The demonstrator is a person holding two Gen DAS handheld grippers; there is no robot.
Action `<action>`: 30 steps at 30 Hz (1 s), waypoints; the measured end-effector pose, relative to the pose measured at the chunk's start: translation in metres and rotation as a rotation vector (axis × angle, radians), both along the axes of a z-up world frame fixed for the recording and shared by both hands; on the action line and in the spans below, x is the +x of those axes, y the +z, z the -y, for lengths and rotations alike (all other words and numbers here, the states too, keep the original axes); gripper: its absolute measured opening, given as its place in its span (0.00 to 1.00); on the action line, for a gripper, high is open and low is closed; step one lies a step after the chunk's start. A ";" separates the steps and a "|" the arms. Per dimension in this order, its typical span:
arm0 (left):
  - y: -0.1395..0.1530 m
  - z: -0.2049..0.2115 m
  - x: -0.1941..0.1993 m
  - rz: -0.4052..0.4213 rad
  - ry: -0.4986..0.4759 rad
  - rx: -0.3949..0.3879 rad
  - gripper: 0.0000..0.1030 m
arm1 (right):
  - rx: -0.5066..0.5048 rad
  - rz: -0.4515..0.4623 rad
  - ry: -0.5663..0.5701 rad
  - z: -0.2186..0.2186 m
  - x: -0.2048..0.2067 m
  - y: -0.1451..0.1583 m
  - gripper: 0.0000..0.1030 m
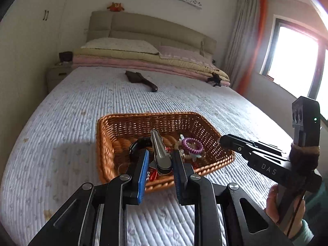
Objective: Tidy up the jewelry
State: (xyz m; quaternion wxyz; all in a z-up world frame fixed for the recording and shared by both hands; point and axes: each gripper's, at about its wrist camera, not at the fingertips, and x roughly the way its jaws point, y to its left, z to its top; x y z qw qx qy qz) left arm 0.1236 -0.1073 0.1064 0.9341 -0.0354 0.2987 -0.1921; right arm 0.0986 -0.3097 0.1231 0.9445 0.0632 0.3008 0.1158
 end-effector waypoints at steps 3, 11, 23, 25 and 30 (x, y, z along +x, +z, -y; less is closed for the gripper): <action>-0.010 0.010 0.045 -0.065 -0.040 -0.044 0.23 | 0.023 -0.079 -0.008 0.005 0.048 -0.014 0.16; -0.045 0.057 0.105 -0.151 -0.091 0.014 0.23 | 0.087 -0.213 -0.059 0.022 0.107 -0.056 0.16; -0.043 0.055 0.099 -0.142 -0.093 -0.036 0.42 | 0.051 -0.157 -0.066 0.022 0.091 -0.045 0.28; -0.038 0.050 0.094 -0.130 -0.087 -0.058 0.42 | 0.049 -0.140 -0.068 0.021 0.084 -0.040 0.29; -0.019 0.037 0.062 -0.079 -0.059 -0.091 0.42 | -0.006 -0.067 -0.071 0.014 0.051 -0.022 0.29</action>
